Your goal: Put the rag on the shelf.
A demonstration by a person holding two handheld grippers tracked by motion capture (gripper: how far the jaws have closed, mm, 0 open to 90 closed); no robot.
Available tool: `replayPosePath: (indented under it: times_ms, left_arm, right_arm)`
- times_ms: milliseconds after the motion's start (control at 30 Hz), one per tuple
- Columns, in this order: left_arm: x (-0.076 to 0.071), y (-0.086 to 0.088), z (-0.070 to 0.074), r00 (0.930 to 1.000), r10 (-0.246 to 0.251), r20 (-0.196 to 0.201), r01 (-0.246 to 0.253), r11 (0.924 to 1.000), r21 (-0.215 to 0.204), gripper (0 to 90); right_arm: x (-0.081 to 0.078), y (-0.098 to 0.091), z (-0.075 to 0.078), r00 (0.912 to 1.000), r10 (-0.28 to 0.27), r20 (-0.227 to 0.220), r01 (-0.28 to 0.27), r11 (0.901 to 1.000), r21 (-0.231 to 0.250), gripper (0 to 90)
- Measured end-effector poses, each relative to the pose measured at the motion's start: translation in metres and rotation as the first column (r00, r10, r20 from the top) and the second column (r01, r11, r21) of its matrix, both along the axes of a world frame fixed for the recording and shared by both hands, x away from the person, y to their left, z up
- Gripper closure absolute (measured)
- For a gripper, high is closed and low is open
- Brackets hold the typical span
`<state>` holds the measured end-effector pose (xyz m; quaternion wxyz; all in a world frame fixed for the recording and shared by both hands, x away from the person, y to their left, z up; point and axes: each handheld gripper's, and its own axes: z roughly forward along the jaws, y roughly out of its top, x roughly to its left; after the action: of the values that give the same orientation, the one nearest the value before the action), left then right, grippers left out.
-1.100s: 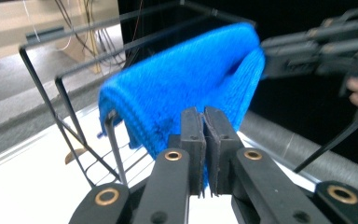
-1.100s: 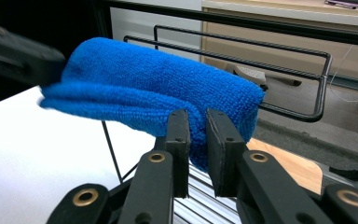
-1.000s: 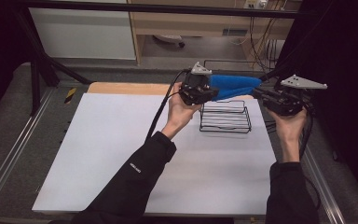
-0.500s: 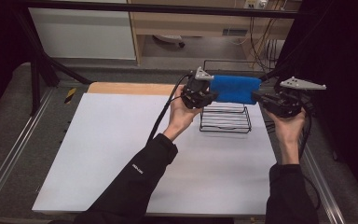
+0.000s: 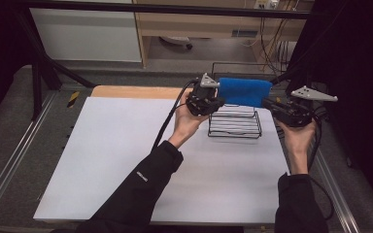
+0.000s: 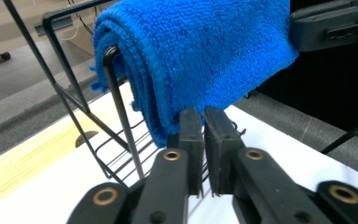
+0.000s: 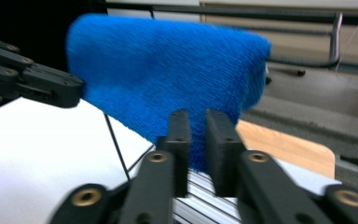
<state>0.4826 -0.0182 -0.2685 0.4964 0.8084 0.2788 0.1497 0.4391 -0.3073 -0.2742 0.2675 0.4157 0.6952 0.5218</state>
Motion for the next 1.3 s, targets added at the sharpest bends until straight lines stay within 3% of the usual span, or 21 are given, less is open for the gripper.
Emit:
replayPosePath:
  times_ms: [233,467,700,900,1167,1300]
  left_arm:
    - [-0.015,0.023,-0.001,0.9997,-0.008,0.024,0.008,0.9997,0.025,60.2]
    - [-0.025,0.059,-0.016,0.9998,0.014,-0.015,-0.014,0.9984,0.056,35.9]
    - [-0.040,0.102,-0.042,0.9974,0.046,-0.056,-0.043,0.9974,0.058,19.0]
    - [-0.057,0.140,-0.064,0.9936,0.092,-0.066,-0.087,0.9938,0.068,10.6]
    - [-0.080,0.195,-0.096,0.9837,0.162,-0.079,-0.156,0.9847,0.078,9.3]
    - [-0.091,0.217,-0.114,0.9810,0.171,-0.091,-0.165,0.9835,0.074,9.4]
  right_arm:
    - [-0.019,0.011,0.010,0.9992,0.038,0.015,-0.038,0.9992,0.011,48.2]
    - [-0.034,0.026,0.007,0.9966,0.082,0.007,-0.082,0.9963,0.027,27.9]
    - [-0.043,0.043,-0.011,0.9898,0.138,-0.037,-0.136,0.9893,0.053,12.9]
    - [-0.049,0.055,-0.030,0.9838,0.163,-0.074,-0.159,0.9858,0.053,6.5]
    - [-0.056,0.064,-0.059,0.9749,0.192,-0.113,-0.186,0.9809,0.056,2.7]
    - [-0.060,0.063,-0.079,0.9708,0.198,-0.135,-0.193,0.9798,0.052,1.7]
